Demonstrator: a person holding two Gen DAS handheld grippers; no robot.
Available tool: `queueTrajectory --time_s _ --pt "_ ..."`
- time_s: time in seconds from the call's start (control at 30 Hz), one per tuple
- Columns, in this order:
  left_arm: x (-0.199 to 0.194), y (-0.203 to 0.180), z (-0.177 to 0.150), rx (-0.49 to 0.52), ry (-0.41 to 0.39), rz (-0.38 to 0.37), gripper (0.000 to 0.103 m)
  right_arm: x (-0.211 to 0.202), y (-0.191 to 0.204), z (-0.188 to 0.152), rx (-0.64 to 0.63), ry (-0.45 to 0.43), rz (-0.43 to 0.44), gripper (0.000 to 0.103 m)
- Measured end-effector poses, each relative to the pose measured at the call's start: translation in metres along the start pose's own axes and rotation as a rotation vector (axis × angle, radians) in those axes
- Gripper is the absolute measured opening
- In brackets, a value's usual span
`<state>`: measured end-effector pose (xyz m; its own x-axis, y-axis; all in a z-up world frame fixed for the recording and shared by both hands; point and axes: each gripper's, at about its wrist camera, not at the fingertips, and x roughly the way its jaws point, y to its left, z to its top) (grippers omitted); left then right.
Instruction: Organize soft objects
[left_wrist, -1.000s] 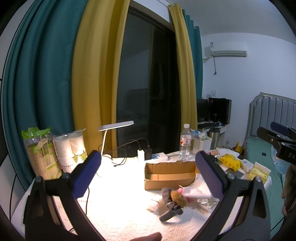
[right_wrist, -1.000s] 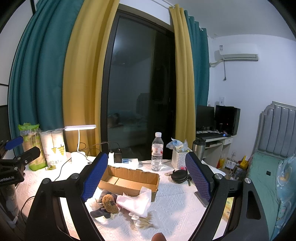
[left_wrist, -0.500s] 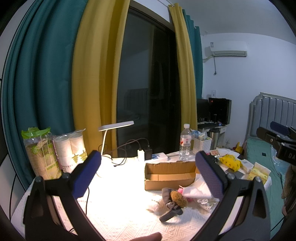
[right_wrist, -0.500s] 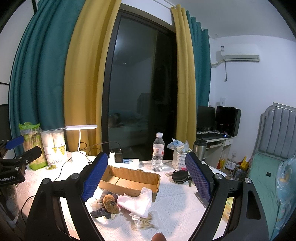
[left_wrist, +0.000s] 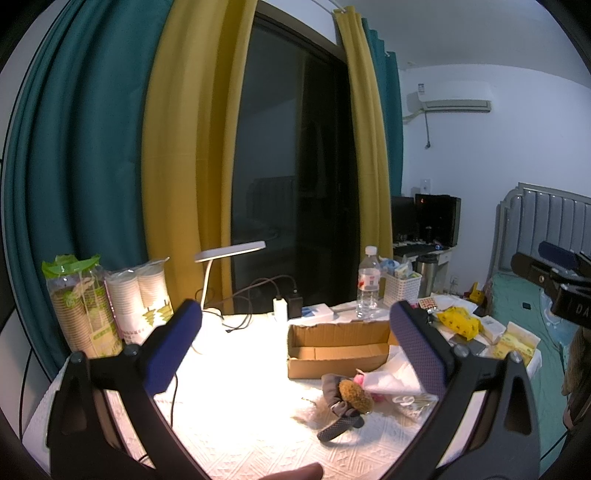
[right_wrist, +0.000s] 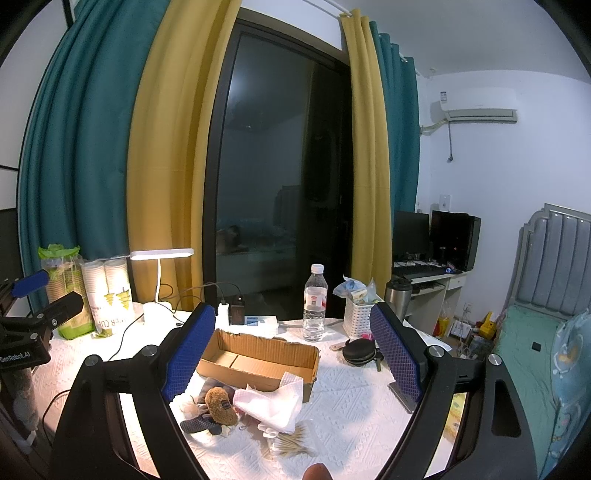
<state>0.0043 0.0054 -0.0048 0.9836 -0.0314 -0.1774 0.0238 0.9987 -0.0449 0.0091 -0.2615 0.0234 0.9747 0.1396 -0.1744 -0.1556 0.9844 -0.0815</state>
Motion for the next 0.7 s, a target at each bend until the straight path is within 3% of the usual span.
queueTrajectory --time_s 0.4,0.7 --pt "0.006 0.000 -0.004 0.006 0.018 -0.003 0.103 0.005 0.000 -0.006 -0.001 0.014 0.003 0.088" --pt "0.078 -0.003 -0.058 0.044 0.267 -0.029 0.102 0.079 -0.015 -0.074 0.061 0.245 0.017 0.088"
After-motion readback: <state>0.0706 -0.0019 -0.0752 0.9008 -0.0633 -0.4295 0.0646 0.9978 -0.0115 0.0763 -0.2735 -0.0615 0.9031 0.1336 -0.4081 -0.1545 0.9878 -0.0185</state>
